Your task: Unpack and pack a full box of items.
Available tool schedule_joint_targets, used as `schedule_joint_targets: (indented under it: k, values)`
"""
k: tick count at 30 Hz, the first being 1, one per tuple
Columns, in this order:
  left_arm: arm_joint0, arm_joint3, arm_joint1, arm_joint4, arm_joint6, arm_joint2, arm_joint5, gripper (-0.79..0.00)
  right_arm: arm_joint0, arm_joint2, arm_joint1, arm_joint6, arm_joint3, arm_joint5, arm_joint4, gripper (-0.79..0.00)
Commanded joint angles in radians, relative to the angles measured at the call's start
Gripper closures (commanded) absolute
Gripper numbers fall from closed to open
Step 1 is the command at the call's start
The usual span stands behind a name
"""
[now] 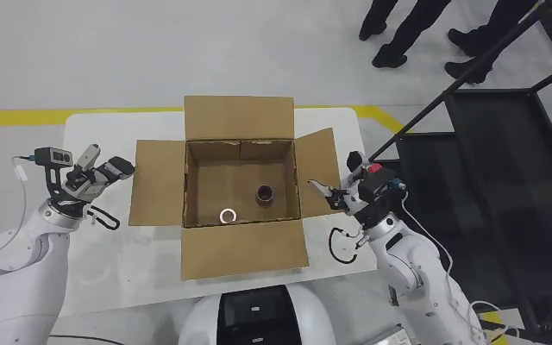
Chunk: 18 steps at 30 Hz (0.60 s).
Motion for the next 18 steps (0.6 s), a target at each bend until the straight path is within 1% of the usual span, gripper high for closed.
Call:
schedule_joint_targets:
  k: [1, 11, 14, 18]
  values:
    - [0.000, 0.000, 0.000, -0.002, 0.000, 0.000, 0.000, -0.785, 0.002, -0.001, 0.000, 0.002, 0.000, 0.000, 0.000, -0.785]
    - [0.000, 0.000, 0.000, -0.002, 0.000, 0.000, 0.000, -0.785, 0.006, 0.001, -0.001, 0.004, -0.001, 0.011, 0.001, -0.785]
    - [0.000, 0.000, 0.000, -0.002, 0.000, 0.000, 0.000, -0.785, 0.002, 0.046, -0.001, -0.022, 0.003, 0.069, -0.007, -0.785]
    - [0.000, 0.000, 0.000, -0.002, 0.000, 0.000, 0.000, -0.785, -0.042, 0.146, 0.001, -0.079, 0.034, 0.095, 0.016, -0.785]
